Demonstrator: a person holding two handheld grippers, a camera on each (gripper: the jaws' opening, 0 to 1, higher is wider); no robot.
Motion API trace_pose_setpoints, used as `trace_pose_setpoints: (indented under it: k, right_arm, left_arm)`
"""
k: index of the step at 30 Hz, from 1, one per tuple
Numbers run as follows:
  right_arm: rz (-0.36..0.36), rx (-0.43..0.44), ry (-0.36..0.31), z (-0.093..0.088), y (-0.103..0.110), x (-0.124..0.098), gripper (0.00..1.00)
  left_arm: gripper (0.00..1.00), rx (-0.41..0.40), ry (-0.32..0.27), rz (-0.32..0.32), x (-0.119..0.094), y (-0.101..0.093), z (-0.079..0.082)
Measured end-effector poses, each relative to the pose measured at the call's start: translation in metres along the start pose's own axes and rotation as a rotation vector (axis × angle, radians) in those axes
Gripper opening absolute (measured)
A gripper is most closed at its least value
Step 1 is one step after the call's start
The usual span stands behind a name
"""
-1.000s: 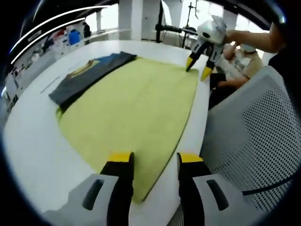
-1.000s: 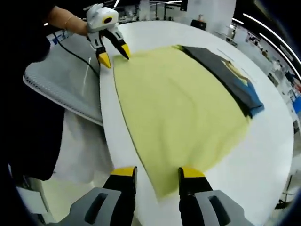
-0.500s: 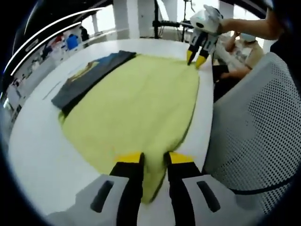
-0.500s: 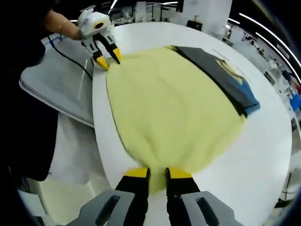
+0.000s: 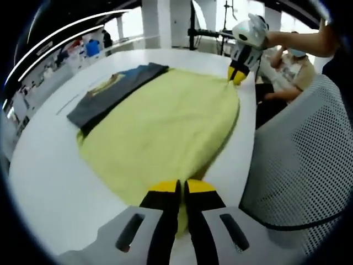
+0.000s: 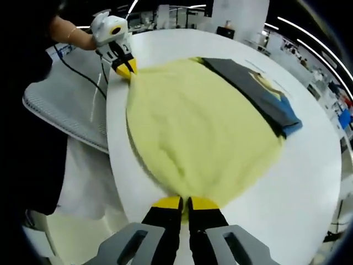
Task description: Fold the garment on the visible template until the final outline fits inside the template.
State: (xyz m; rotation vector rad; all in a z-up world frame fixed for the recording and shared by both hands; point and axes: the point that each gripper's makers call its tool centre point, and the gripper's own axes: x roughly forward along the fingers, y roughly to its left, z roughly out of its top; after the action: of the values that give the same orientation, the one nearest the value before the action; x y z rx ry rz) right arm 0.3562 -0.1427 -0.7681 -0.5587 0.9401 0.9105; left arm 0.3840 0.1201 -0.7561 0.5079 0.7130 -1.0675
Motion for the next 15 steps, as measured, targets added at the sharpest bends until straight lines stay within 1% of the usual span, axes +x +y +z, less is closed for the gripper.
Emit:
trace_pose_setpoints:
  k: [2,3,5,8,10,12,15]
  right_arm:
    - [-0.005,0.007,-0.002,0.000,-0.001,-0.003,0.00]
    - [-0.007,0.019,-0.011,0.002,-0.001,-0.005,0.00]
    - [-0.012,0.032,-0.023,0.004,-0.002,-0.009,0.00]
    - [-0.026,0.037,-0.035,0.008,-0.003,-0.016,0.00]
    - [-0.032,0.049,-0.059,0.013,-0.003,-0.020,0.00]
    - [-0.032,0.073,-0.077,0.017,-0.003,-0.024,0.00]
    - [-0.034,0.084,-0.092,0.021,-0.002,-0.029,0.00]
  left_arm:
    - [0.01,0.022,0.007,0.008,-0.002,0.001,0.002]
    - [0.01,0.020,0.005,0.013,-0.003,0.002,0.004]
    - [0.01,0.006,0.012,0.012,-0.005,0.002,0.006]
    - [0.01,-0.026,0.007,0.011,-0.011,0.002,0.011]
    - [0.01,-0.066,-0.008,0.039,-0.016,0.006,0.015]
    - [0.01,-0.075,-0.010,0.040,-0.020,0.007,0.017]
    - [0.01,-0.083,-0.019,0.047,-0.028,0.009,0.022]
